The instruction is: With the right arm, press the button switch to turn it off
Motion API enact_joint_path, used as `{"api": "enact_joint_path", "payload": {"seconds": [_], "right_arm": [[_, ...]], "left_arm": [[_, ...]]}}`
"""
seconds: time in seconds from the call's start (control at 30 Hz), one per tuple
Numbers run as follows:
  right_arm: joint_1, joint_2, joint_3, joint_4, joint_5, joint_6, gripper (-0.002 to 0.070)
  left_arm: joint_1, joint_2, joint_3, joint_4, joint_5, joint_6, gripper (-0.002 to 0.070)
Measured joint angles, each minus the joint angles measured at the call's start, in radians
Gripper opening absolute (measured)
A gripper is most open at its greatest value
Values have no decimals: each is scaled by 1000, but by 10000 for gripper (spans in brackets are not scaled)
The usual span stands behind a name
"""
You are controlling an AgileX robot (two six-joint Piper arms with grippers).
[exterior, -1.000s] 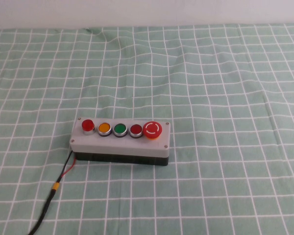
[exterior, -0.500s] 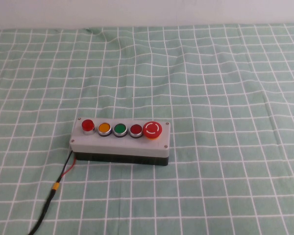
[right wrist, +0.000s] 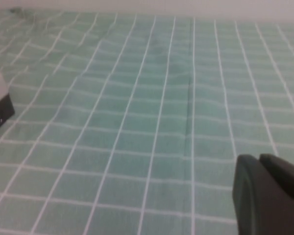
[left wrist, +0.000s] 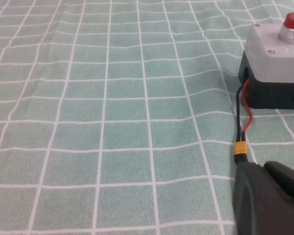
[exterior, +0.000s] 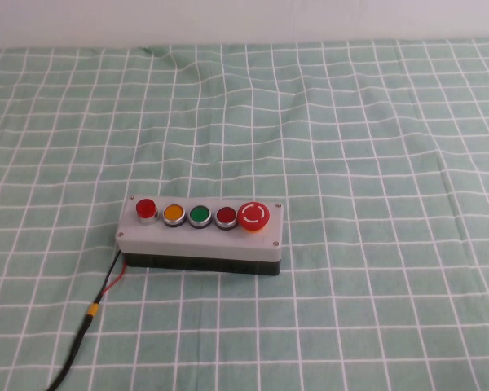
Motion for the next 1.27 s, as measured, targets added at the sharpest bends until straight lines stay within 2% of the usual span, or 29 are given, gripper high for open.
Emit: {"api": "enact_joint_path", "payload": {"seconds": [0.27,1.27], "right_arm": [[-4,-1,69,100,-9,0,-16],[-4,-5,69,112,-13,0,-16]], "left_arm": [[0,0,0,0,0,0,-3],[0,0,0,0,0,0,-3]]}}
